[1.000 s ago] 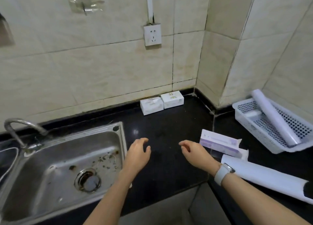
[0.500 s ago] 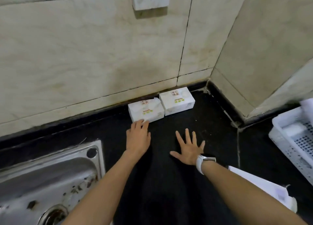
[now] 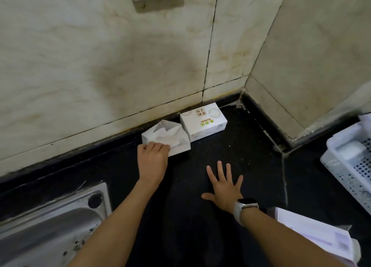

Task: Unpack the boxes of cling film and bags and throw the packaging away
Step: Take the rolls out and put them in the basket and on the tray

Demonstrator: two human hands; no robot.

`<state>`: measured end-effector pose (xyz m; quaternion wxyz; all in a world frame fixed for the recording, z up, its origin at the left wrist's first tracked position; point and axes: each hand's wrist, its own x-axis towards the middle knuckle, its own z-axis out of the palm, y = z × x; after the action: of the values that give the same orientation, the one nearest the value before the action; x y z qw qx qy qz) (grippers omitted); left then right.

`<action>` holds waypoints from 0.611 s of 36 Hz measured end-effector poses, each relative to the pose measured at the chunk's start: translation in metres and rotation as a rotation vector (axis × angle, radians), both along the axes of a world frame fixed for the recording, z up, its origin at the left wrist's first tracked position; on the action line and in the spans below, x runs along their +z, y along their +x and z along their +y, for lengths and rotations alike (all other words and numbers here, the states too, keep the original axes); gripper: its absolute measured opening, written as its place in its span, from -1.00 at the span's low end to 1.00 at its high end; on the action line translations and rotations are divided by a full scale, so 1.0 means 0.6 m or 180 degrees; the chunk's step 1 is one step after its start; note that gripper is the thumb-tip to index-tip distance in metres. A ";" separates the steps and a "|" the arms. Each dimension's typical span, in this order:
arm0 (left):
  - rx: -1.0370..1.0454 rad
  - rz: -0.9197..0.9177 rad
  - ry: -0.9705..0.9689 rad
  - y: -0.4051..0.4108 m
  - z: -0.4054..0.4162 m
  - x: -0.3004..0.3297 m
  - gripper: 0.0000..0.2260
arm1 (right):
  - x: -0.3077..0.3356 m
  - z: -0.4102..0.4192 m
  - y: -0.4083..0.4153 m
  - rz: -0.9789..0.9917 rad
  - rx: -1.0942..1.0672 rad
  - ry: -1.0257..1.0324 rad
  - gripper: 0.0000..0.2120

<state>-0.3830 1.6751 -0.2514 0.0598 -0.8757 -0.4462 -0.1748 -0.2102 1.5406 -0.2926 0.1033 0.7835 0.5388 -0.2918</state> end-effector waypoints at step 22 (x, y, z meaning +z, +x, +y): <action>-0.2770 -0.1644 0.0568 0.166 -0.471 0.183 -0.86 | 0.302 -0.469 0.107 0.3944 -0.3877 0.2550 -0.81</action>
<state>-0.2836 1.3927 -0.1418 -0.0561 -0.9000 -0.0240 -0.4315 -0.1460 1.2595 -0.1111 -0.6457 0.6127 0.0575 -0.4522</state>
